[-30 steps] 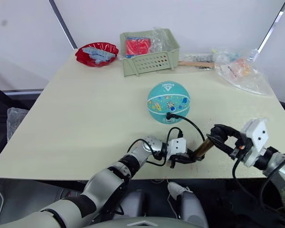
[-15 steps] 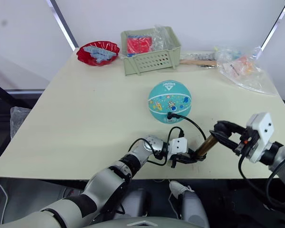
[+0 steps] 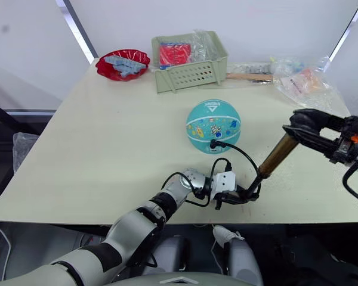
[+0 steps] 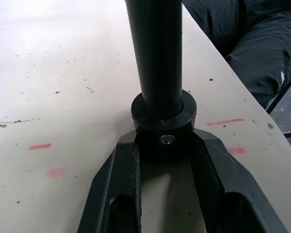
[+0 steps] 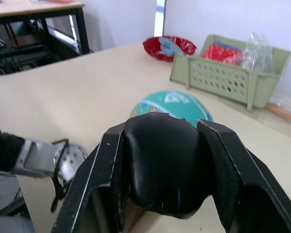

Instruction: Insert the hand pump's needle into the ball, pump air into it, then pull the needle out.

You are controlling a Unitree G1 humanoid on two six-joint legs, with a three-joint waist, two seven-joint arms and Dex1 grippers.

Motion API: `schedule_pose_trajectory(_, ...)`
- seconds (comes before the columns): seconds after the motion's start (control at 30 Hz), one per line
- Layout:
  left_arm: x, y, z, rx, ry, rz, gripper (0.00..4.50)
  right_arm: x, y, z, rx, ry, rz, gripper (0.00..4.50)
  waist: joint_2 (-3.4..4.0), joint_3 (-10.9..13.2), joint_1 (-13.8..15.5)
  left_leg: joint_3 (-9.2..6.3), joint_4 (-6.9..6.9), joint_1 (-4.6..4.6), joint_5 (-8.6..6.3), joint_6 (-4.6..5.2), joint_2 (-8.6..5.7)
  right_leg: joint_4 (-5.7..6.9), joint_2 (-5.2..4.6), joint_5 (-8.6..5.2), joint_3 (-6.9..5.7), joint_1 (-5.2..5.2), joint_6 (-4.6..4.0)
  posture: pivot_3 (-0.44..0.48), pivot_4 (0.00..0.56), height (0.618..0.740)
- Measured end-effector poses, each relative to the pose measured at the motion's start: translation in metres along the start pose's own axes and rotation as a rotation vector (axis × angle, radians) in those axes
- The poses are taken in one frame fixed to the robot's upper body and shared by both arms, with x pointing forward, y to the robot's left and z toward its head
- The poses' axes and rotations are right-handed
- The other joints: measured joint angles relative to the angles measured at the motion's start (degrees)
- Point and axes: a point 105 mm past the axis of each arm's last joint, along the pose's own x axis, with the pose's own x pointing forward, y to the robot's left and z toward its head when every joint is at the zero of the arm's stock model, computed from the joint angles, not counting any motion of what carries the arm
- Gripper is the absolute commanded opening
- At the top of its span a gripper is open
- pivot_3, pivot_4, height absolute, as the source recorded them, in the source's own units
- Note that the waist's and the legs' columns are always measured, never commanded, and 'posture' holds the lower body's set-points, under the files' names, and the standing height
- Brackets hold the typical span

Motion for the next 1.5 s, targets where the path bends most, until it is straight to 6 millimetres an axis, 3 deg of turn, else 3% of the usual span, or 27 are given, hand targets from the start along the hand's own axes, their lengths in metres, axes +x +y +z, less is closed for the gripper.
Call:
schedule_pose_trajectory(0.27,0.0,0.0,0.0,0.0,0.001,0.0,1.05,-0.003,0.001,-0.005,0.003,0.032,-0.005,1.65,-0.04,0.0,0.0,-0.02,0.0,0.01,0.0,0.0,0.01,0.0,0.01,-0.01,-0.01,0.01,0.02,0.0,0.15,0.738)
schedule_pose_trajectory(0.5,-0.001,0.0,-0.002,-0.002,0.005,0.005,1.05,0.006,0.006,-0.037,0.004,0.062,0.005,1.65,-0.23,-0.2,-0.1,-0.02,0.0,0.16,0.0,0.0,0.05,0.01,0.05,-0.03,-0.01,0.11,0.06,0.0,0.15,0.738)
schedule_pose_trajectory(0.93,-0.003,-0.001,-0.006,-0.015,0.009,0.014,1.05,0.03,0.032,-0.129,0.002,0.136,0.005,1.65,-0.62,-0.8,-0.2,-0.09,-0.04,0.3,0.0,-0.01,0.15,0.01,0.13,-0.05,-0.05,0.15,0.03,0.0,0.15,0.738)
schedule_pose_trajectory(1.13,-0.005,-0.001,-0.007,-0.03,0.001,0.017,1.05,0.032,0.036,-0.133,-0.021,0.108,-0.011,1.65,-0.65,-0.9,-0.3,-0.1,-0.1,0.32,0.0,-0.01,0.24,0.01,0.24,-0.06,-0.06,0.17,-0.01,0.0,0.15,0.738)
schedule_pose_trajectory(1.2,-0.006,-0.001,-0.008,-0.037,-0.002,0.02,2.01,0.032,0.037,-0.134,-0.025,0.108,-0.015,1.65,-0.64,-0.9,-0.4,-0.08,-0.1,0.35,0.0,-0.01,0.28,0.02,0.26,-0.02,-0.05,0.17,-0.07,0.0,0.15,0.738)
schedule_pose_trajectory(1.23,-0.006,-0.001,-0.007,-0.038,-0.003,0.017,2.05,0.033,0.038,-0.136,-0.022,0.113,-0.013,1.65,-0.64,-0.9,-0.4,-0.09,-0.1,0.36,0.0,-0.01,0.29,0.02,0.26,-0.02,-0.06,0.17,-0.08,0.0,0.15,0.738)
schedule_pose_trajectory(1.33,-0.006,-0.006,-0.007,-0.059,-0.024,-0.017,3.09,0.034,0.039,-0.136,-0.038,0.109,-0.01,1.65,-0.61,-0.9,-0.3,-0.08,-0.08,0.37,0.0,-0.01,0.29,0.01,0.22,-0.01,-0.06,0.15,-0.09,0.0,0.15,0.738)
schedule_pose_trajectory(1.37,-0.006,-0.007,-0.007,-0.06,-0.026,-0.029,3.77,0.034,0.039,-0.136,-0.041,0.11,-0.011,1.65,-0.61,-0.9,-0.3,-0.08,-0.05,0.37,0.0,-0.01,0.27,0.02,0.17,-0.01,-0.06,0.16,-0.09,0.0,0.15,0.738)
schedule_pose_trajectory(1.47,-0.008,-0.008,-0.005,-0.056,-0.038,-0.046,4.48,0.035,0.04,-0.136,-0.047,0.11,-0.009,1.65,-0.63,-0.8,-0.3,-0.05,0.02,0.36,-0.01,-0.01,0.24,0.01,0.06,0.01,-0.02,0.16,-0.06,0.0,0.15,0.738)
schedule_pose_trajectory(1.5,-0.01,-0.009,-0.005,-0.058,-0.047,-0.047,4.5,0.035,0.04,-0.136,-0.053,0.108,-0.006,1.65,-0.62,-0.8,-0.4,-0.04,0.02,0.36,-0.01,-0.02,0.24,0.02,-0.03,0.01,0.0,0.16,-0.06,0.0,0.15,0.738)
